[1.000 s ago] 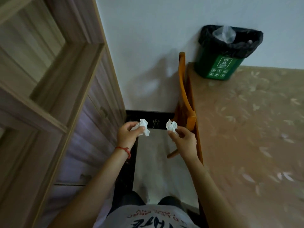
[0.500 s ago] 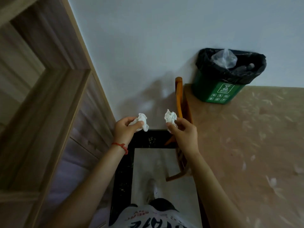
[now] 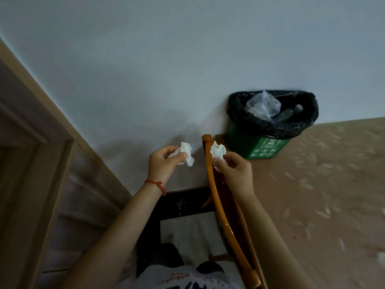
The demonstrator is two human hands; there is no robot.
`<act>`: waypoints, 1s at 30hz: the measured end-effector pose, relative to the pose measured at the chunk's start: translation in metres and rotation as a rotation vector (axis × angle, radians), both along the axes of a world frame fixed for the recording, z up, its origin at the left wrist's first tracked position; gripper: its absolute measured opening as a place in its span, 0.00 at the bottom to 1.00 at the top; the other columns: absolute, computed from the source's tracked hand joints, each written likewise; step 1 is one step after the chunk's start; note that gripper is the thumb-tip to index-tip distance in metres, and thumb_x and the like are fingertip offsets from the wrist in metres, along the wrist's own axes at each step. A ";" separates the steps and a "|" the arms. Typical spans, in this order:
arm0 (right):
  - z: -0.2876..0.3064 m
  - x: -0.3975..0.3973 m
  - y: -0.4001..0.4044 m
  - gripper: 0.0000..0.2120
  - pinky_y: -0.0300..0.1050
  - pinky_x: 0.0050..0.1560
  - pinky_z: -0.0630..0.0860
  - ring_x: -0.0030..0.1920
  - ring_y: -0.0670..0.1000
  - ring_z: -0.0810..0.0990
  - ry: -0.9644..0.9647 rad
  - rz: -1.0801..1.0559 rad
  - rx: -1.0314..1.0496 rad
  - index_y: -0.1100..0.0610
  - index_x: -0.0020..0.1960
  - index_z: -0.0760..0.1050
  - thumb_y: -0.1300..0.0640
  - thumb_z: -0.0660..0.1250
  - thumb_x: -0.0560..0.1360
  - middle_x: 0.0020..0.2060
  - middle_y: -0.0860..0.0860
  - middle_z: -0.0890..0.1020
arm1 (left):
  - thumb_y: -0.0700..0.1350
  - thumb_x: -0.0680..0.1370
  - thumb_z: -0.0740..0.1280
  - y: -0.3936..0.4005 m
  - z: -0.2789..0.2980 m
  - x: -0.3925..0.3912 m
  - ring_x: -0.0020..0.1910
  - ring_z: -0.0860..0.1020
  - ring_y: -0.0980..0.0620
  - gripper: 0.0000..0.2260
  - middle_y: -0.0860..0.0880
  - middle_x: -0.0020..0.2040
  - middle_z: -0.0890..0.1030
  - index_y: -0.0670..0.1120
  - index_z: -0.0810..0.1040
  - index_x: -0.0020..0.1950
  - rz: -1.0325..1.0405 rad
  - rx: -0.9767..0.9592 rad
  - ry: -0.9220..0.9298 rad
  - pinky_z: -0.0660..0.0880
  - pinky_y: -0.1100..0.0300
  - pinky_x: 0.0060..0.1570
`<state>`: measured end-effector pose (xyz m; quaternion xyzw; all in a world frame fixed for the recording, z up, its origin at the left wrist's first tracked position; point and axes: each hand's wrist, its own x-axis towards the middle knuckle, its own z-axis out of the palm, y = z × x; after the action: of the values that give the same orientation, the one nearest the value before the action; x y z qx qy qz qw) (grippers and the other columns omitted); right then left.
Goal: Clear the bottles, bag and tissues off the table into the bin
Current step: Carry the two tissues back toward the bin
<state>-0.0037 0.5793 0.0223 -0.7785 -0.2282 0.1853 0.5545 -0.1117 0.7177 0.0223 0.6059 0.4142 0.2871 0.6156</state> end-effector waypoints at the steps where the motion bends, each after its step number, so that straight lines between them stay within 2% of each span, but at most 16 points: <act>1: 0.000 0.007 0.005 0.12 0.47 0.51 0.78 0.46 0.46 0.80 0.000 -0.030 -0.003 0.54 0.54 0.78 0.54 0.70 0.72 0.41 0.40 0.79 | 0.35 0.70 0.71 0.006 0.000 0.011 0.29 0.77 0.64 0.09 0.52 0.33 0.79 0.49 0.79 0.36 -0.024 0.011 0.006 0.77 0.68 0.36; 4: 0.000 0.026 0.015 0.10 0.44 0.50 0.77 0.45 0.45 0.80 -0.005 -0.120 -0.021 0.53 0.52 0.79 0.54 0.71 0.71 0.40 0.40 0.80 | 0.34 0.70 0.71 0.023 0.001 0.044 0.28 0.77 0.66 0.05 0.52 0.34 0.79 0.44 0.80 0.39 -0.114 0.025 0.014 0.75 0.71 0.33; 7: -0.001 0.046 0.023 0.07 0.46 0.49 0.77 0.44 0.47 0.80 0.008 -0.280 -0.006 0.52 0.47 0.79 0.55 0.71 0.70 0.38 0.42 0.80 | 0.34 0.70 0.70 0.041 0.001 0.083 0.28 0.77 0.65 0.05 0.52 0.34 0.78 0.39 0.80 0.45 -0.232 0.048 0.025 0.73 0.74 0.30; 10: 0.000 0.059 0.026 0.03 0.47 0.44 0.76 0.40 0.50 0.81 0.027 -0.422 0.024 0.48 0.42 0.78 0.56 0.70 0.70 0.36 0.46 0.82 | 0.36 0.70 0.71 0.054 0.001 0.118 0.36 0.79 0.55 0.06 0.51 0.37 0.80 0.41 0.80 0.46 -0.382 0.048 0.044 0.78 0.65 0.39; 12: 0.000 0.066 0.026 0.05 0.47 0.43 0.76 0.40 0.49 0.81 0.031 -0.493 0.026 0.53 0.46 0.80 0.55 0.70 0.70 0.38 0.49 0.83 | 0.36 0.70 0.71 0.059 0.004 0.139 0.38 0.79 0.52 0.06 0.50 0.37 0.80 0.41 0.80 0.46 -0.459 0.038 0.045 0.79 0.59 0.42; 14: -0.002 0.072 0.025 0.09 0.44 0.42 0.75 0.40 0.48 0.80 0.037 -0.561 0.028 0.57 0.49 0.80 0.55 0.71 0.71 0.39 0.49 0.82 | 0.35 0.70 0.71 0.061 0.008 0.156 0.34 0.80 0.57 0.07 0.50 0.37 0.80 0.39 0.80 0.47 -0.527 0.030 0.027 0.79 0.64 0.37; 16: 0.000 0.077 0.024 0.06 0.42 0.40 0.74 0.37 0.46 0.78 0.033 -0.623 0.033 0.56 0.47 0.80 0.56 0.70 0.71 0.36 0.49 0.81 | 0.35 0.70 0.71 0.059 0.013 0.171 0.31 0.80 0.62 0.06 0.50 0.37 0.80 0.39 0.80 0.46 -0.601 0.019 -0.007 0.76 0.70 0.33; 19: 0.003 0.086 0.022 0.06 0.48 0.42 0.76 0.37 0.49 0.78 0.019 -0.708 0.038 0.57 0.45 0.80 0.56 0.70 0.70 0.36 0.51 0.81 | 0.35 0.70 0.71 0.057 0.020 0.191 0.30 0.80 0.64 0.07 0.50 0.37 0.80 0.39 0.80 0.47 -0.689 -0.006 -0.038 0.75 0.72 0.31; 22: 0.008 0.097 0.021 0.10 0.55 0.48 0.79 0.43 0.54 0.81 0.010 -0.767 0.036 0.56 0.49 0.80 0.53 0.71 0.70 0.40 0.53 0.83 | 0.34 0.70 0.71 0.056 0.027 0.210 0.31 0.80 0.64 0.05 0.50 0.37 0.80 0.41 0.79 0.44 -0.743 -0.026 -0.061 0.74 0.72 0.31; 24: 0.015 0.106 0.021 0.10 0.56 0.48 0.79 0.43 0.56 0.81 -0.014 -0.787 0.031 0.56 0.48 0.80 0.52 0.71 0.69 0.40 0.54 0.83 | 0.34 0.70 0.70 0.055 0.030 0.220 0.30 0.80 0.64 0.05 0.50 0.37 0.79 0.41 0.79 0.44 -0.762 -0.038 -0.074 0.74 0.73 0.30; 26: 0.024 0.118 0.021 0.07 0.52 0.44 0.78 0.40 0.55 0.80 -0.042 -0.797 0.040 0.55 0.46 0.80 0.54 0.71 0.70 0.37 0.54 0.82 | 0.34 0.70 0.71 0.055 0.030 0.230 0.30 0.79 0.64 0.06 0.50 0.37 0.79 0.40 0.79 0.45 -0.764 -0.043 -0.078 0.74 0.73 0.30; 30: 0.039 0.145 0.025 0.03 0.32 0.32 0.69 0.31 0.41 0.72 -0.089 -0.796 0.056 0.55 0.43 0.79 0.57 0.71 0.71 0.29 0.45 0.76 | 0.35 0.70 0.71 0.059 0.029 0.243 0.32 0.80 0.62 0.08 0.49 0.39 0.81 0.39 0.80 0.47 -0.747 -0.046 -0.069 0.76 0.70 0.33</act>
<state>0.1417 0.6048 0.0616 -0.7979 0.0623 -0.0842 0.5936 0.1309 0.7762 0.0510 0.6913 0.1502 0.0536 0.7048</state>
